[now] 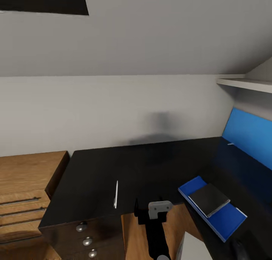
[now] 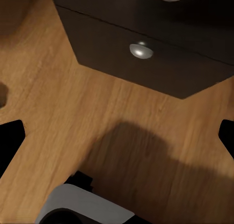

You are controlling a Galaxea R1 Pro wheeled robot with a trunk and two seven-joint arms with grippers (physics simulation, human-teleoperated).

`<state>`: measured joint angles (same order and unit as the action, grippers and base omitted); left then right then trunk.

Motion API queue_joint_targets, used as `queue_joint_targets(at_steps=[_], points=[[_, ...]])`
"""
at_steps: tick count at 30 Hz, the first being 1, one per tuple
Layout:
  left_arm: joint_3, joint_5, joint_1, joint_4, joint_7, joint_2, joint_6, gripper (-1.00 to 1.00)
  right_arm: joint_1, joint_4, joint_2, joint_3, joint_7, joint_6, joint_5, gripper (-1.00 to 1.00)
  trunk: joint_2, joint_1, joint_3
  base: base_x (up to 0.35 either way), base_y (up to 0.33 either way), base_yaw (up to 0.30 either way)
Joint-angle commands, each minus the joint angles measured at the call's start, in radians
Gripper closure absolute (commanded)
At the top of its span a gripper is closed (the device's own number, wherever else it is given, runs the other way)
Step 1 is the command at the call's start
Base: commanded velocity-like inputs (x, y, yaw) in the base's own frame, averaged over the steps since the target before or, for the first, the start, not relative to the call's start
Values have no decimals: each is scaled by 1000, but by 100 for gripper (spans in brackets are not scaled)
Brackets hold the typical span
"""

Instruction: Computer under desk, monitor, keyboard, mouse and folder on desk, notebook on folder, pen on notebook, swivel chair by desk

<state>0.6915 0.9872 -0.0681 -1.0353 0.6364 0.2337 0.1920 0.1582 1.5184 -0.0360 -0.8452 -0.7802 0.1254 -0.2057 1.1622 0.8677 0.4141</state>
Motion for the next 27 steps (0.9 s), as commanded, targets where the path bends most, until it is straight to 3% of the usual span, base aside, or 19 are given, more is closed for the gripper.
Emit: queue_joint_targets(at_steps=[1, 22, 27], points=[[3, 10, 1, -2, 3, 1, 7, -100, 1, 2, -1, -3, -7, 8, -3, -100, 1, 0, 1, 0, 0, 274], [3, 9, 1, -2, 2, 1, 7, -100, 1, 2, -1, -1, -8, 8, -2, -100, 1, 0, 1, 0, 0, 271], [3, 9, 1, -2, 2, 1, 7, -100, 1, 2, -2, 1, -7, 8, -1, -100, 1, 0, 1, 0, 0, 122]])
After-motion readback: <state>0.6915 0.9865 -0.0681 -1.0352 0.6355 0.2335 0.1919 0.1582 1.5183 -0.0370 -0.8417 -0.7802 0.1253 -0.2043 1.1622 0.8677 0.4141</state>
